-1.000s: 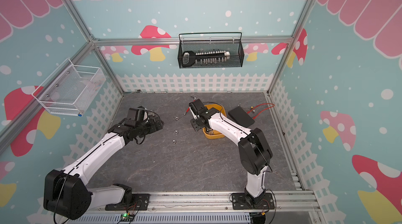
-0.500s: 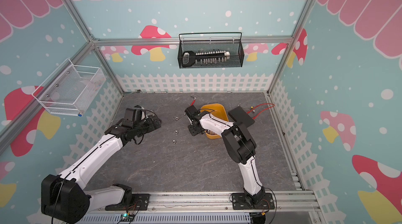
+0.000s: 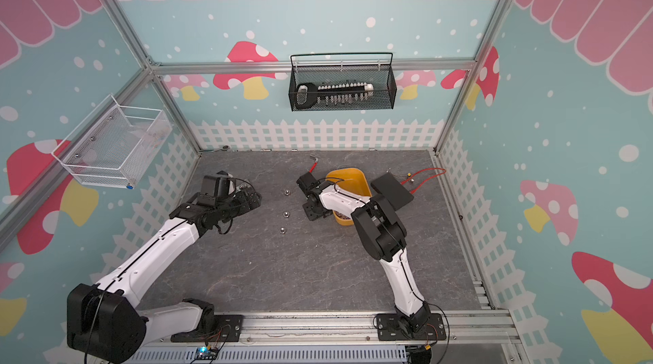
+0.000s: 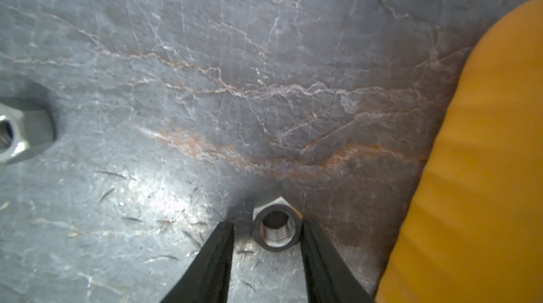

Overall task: Put the nuts on the desktop into the storage box
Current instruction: Pick up the nut from the center of the board, then place the nut in the storage box.

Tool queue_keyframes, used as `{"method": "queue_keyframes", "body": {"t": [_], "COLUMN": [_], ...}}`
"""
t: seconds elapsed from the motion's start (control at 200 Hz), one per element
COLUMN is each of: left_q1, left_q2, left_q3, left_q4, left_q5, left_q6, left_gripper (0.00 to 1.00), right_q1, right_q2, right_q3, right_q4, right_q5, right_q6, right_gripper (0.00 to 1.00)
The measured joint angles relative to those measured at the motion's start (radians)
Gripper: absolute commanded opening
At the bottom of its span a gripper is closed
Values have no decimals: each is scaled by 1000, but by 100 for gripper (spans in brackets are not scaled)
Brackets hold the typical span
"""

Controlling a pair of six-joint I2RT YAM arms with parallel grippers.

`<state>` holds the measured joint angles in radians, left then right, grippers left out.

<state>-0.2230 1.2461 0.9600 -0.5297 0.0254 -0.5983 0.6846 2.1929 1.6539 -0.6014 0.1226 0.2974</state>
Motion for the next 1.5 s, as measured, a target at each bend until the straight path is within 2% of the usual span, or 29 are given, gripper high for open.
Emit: {"method": "queue_keyframes", "body": {"t": [0.205, 0.42, 0.726, 0.956, 1.176, 1.291, 1.396, 1.456, 1.501], "left_q1": [0, 0, 0, 0, 0, -3, -22, -38, -50], "left_q2": [0, 0, 0, 0, 0, 0, 0, 0, 2], "left_q3": [0, 0, 0, 0, 0, 0, 0, 0, 0], "left_q4": [0, 0, 0, 0, 5, 12, 18, 19, 20], "left_q5": [0, 0, 0, 1, 29, 47, 58, 58, 58], "left_q6": [0, 1, 3, 3, 3, 4, 3, 3, 3], "left_gripper": [99, 99, 99, 99, 99, 99, 99, 99, 99], "right_q1": [0, 0, 3, 3, -8, -56, -136, -184, -211], "right_q2": [24, 29, 27, -18, -247, -358, -383, -368, -349], "right_q3": [34, 41, 41, -2, -57, -80, -106, -125, -137], "right_q4": [1, 6, 18, 6, -12, -1, 9, 12, 12], "right_q5": [1, -1, 7, 22, 86, 107, 113, 116, 118], "right_q6": [1, 5, 12, 15, 14, 12, 9, 6, 6], "right_gripper": [43, 37, 0, 0, 0, 0, 19, 34, 40]}}
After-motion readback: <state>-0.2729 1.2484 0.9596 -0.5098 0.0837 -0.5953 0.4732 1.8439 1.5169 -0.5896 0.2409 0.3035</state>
